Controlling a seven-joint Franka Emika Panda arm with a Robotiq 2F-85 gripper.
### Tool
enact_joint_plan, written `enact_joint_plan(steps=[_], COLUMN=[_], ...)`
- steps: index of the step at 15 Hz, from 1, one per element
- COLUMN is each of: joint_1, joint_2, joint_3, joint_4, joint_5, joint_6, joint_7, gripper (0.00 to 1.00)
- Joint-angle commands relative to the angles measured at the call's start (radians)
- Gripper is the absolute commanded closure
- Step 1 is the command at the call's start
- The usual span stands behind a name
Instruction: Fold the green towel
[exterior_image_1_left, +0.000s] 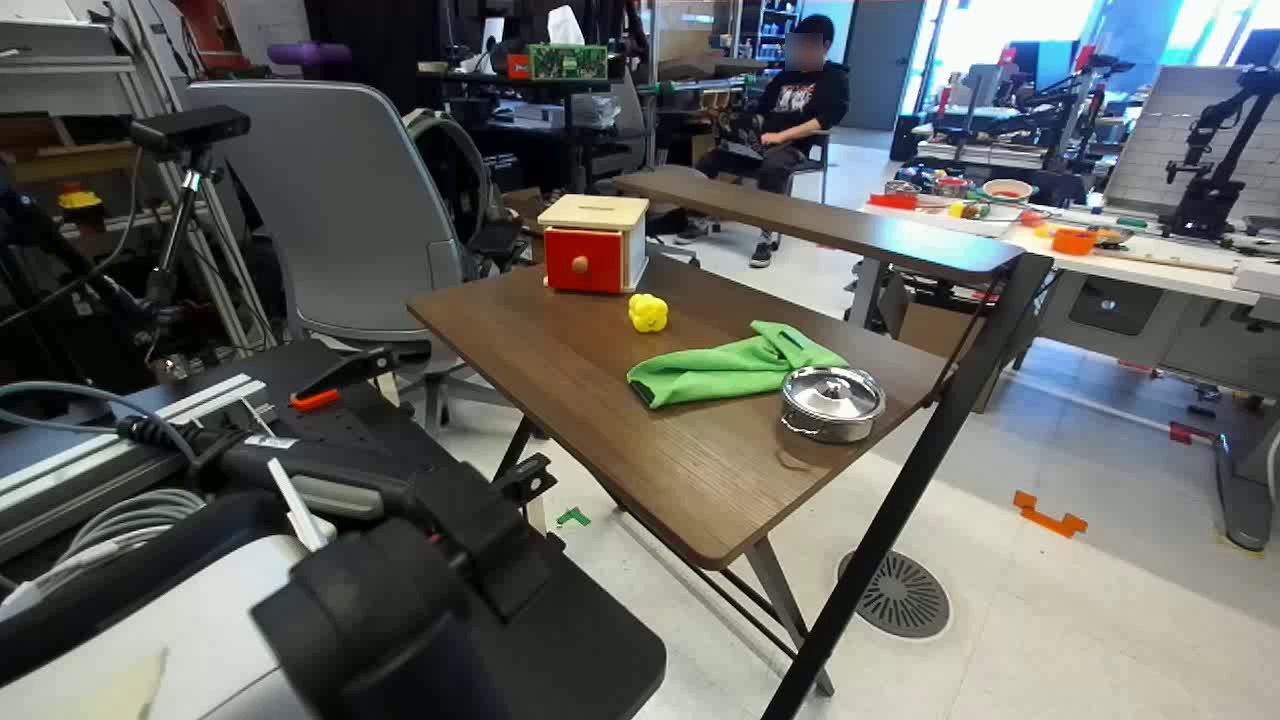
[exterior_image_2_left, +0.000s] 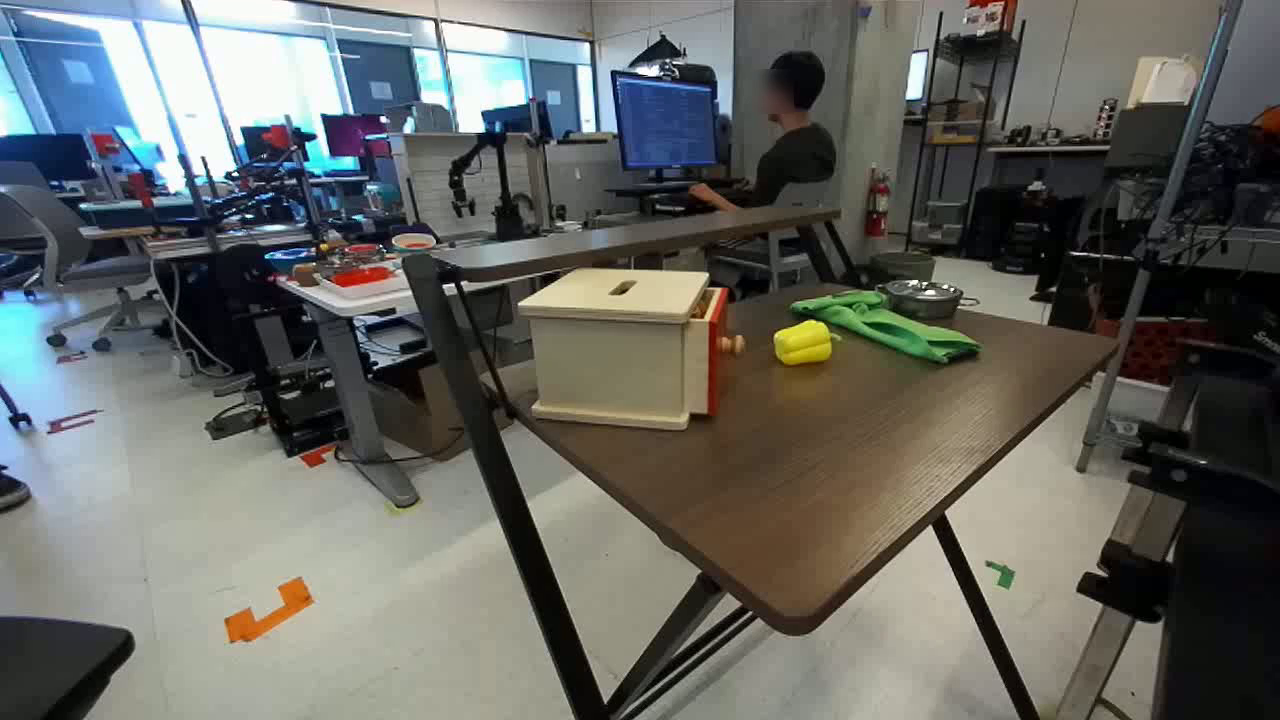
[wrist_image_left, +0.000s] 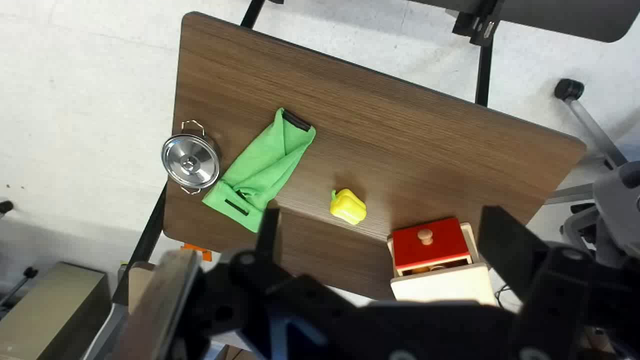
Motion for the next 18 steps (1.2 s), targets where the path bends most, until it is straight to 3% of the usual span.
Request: enact_joint_plan(steps=[1, 15, 18], joint_1=[0.008, 0.008, 0.028], joint_2=[0.000, 0.000, 0.048], joint_3=[-0.006, -0.006, -0.034], joint_4=[0.002, 0.003, 0.000], joint_5=[-0.006, -0.006, -0.023], joint_6=[-0.002, -0.002, 0.057], joint_7=[0.005, 0.005, -0.083], gripper=[0.00, 0.00, 0.00])
